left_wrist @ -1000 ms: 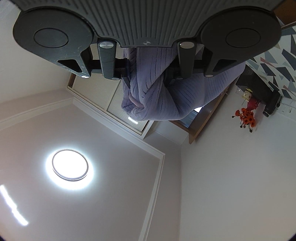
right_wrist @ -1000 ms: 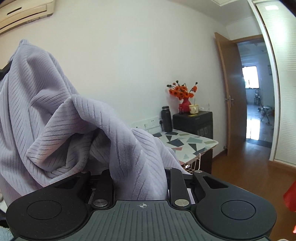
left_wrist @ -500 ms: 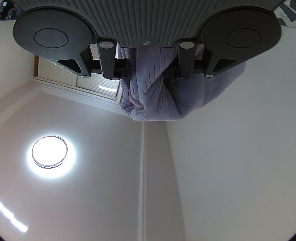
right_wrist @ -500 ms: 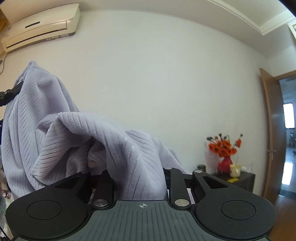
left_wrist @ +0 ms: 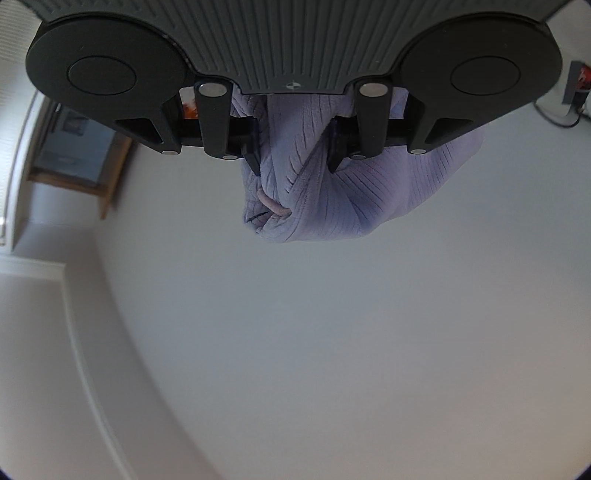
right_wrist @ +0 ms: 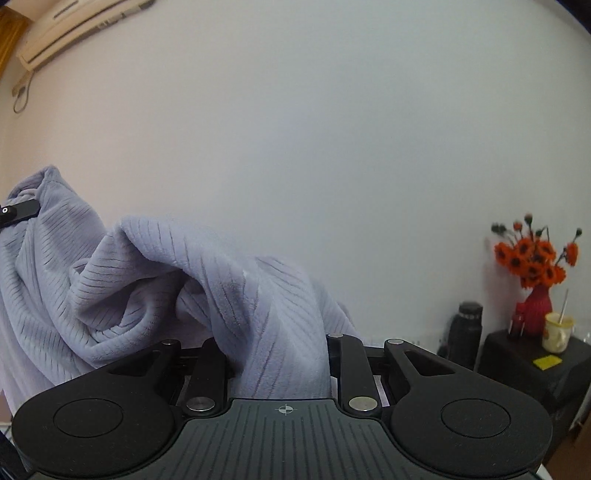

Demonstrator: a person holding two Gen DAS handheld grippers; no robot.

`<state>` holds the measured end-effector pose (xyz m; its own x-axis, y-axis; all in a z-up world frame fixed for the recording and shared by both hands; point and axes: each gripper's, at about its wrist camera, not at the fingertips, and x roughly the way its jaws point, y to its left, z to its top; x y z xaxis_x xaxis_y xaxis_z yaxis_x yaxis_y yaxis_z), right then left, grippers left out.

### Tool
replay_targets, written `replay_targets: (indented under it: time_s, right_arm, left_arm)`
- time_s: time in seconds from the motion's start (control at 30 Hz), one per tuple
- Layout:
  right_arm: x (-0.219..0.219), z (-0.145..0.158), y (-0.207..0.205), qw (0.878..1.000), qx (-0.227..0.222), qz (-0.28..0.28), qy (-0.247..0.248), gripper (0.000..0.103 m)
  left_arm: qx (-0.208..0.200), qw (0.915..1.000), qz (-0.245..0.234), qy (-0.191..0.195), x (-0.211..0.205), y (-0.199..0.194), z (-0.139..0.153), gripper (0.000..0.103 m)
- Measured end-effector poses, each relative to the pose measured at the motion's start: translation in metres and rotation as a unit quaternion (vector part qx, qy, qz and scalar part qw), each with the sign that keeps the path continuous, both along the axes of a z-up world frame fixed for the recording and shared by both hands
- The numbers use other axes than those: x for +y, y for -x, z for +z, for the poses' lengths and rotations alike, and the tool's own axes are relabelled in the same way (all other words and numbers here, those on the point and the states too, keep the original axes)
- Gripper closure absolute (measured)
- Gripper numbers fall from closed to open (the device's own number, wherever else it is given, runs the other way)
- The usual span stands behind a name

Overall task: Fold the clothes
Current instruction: 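Carry the lifted lilac sweater with both grippers away from the balcony into the room, then lower the lilac sweater onto the patterned table and open both grippers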

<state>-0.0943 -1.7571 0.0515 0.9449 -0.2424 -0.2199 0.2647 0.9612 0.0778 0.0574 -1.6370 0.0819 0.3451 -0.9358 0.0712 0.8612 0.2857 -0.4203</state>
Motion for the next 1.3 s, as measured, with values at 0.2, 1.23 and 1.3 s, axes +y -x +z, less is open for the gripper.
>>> replay_targets:
  time_s: [0.2, 1.23, 1.3]
  right_arm:
    - [-0.073, -0.101, -0.048, 0.995, 0.097, 0.0, -0.026, 0.083]
    - [-0.038, -0.235, -0.003, 0.95, 0.271, 0.111, -0.104, 0.08]
    - [-0.037, -0.237, -0.01, 0.948, 0.278, 0.116, -0.104, 0.079]
  left_arm:
    - [0.099, 0.986, 0.051, -0.124, -0.072, 0.013, -0.106, 0.07]
    - [0.183, 0.8927, 0.029, -0.411, -0.112, 0.059, -0.262, 0.062]
    - [0.194, 0.8901, 0.029, -0.412, -0.115, 0.056, -0.266, 0.062]
